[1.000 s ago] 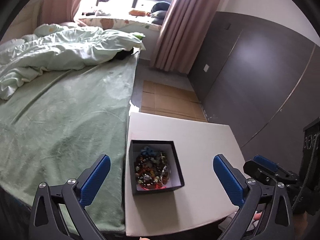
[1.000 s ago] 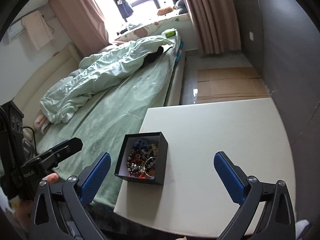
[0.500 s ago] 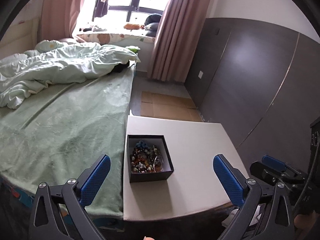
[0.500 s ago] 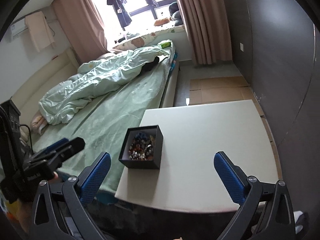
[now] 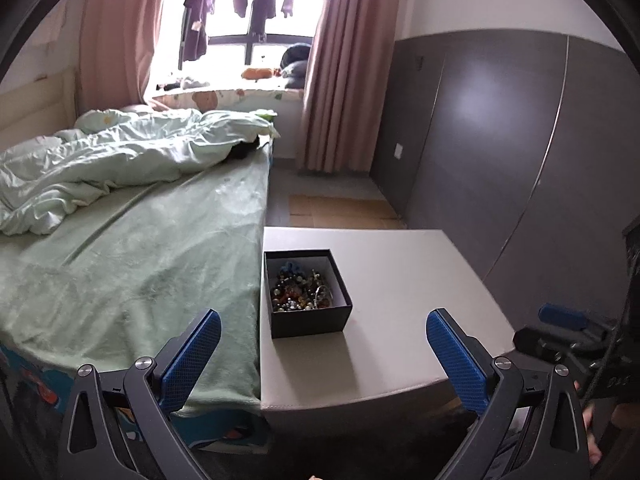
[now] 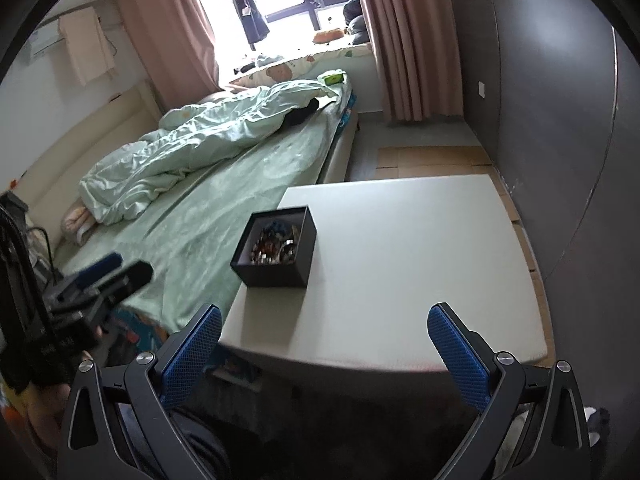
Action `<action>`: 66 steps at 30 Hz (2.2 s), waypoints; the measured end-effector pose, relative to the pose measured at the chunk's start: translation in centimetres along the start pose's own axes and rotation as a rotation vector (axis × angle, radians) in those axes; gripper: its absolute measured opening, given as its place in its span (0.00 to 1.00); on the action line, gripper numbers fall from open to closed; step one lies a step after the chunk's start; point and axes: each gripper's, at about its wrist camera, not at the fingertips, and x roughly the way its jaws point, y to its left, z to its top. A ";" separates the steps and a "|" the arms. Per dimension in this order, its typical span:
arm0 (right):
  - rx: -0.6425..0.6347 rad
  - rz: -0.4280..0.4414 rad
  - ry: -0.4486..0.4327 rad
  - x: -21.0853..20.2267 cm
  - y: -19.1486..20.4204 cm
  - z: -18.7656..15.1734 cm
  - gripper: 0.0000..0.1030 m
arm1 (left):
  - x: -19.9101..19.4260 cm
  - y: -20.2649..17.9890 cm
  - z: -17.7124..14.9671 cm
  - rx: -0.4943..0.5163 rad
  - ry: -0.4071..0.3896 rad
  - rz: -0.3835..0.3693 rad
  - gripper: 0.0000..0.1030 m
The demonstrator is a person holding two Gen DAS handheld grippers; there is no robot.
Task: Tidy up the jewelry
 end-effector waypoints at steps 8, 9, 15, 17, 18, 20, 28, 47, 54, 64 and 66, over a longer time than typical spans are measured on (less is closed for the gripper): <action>-0.057 -0.026 -0.037 -2.2 0.6 -1.8 1.00 | -2.2 -0.3 -0.8 0.015 -0.062 0.007 1.00; -0.066 -0.026 -0.042 -2.5 0.8 -2.0 1.00 | -2.3 -0.4 -0.8 0.018 -0.063 0.007 1.00; -0.096 -0.048 -0.072 -3.6 1.3 -2.6 1.00 | -2.4 -0.1 -0.9 0.004 -0.058 0.002 1.00; -0.089 -0.048 -0.059 -3.5 1.2 -2.6 1.00 | -2.6 -0.1 -0.9 0.001 -0.063 0.003 1.00; -0.083 -0.046 -0.054 -3.4 1.0 -2.5 1.00 | -2.8 -0.1 -0.9 -0.001 -0.066 0.004 1.00; -0.064 -0.044 -0.049 -3.4 0.7 -2.5 1.00 | -2.8 -0.1 -1.0 -0.001 -0.065 0.005 1.00; -0.005 -0.028 -0.056 -3.8 -0.5 -2.7 1.00 | -2.9 -0.2 -1.2 0.008 -0.066 0.014 1.00; -0.008 -0.049 -0.055 -3.9 -0.3 -2.7 1.00 | -3.0 -0.3 -1.4 0.014 -0.063 0.023 1.00; -0.009 -0.053 -0.057 -3.9 -0.4 -2.7 1.00 | -3.3 -0.5 -1.5 0.019 -0.065 0.030 1.00; -0.004 -0.054 -0.060 -4.0 -0.8 -2.8 1.00 | -3.7 -0.5 -1.6 0.034 -0.074 0.053 1.00; -0.002 -0.055 -0.061 -4.1 -0.9 -2.8 1.00 | -3.9 -0.7 -1.7 0.044 -0.081 0.058 1.00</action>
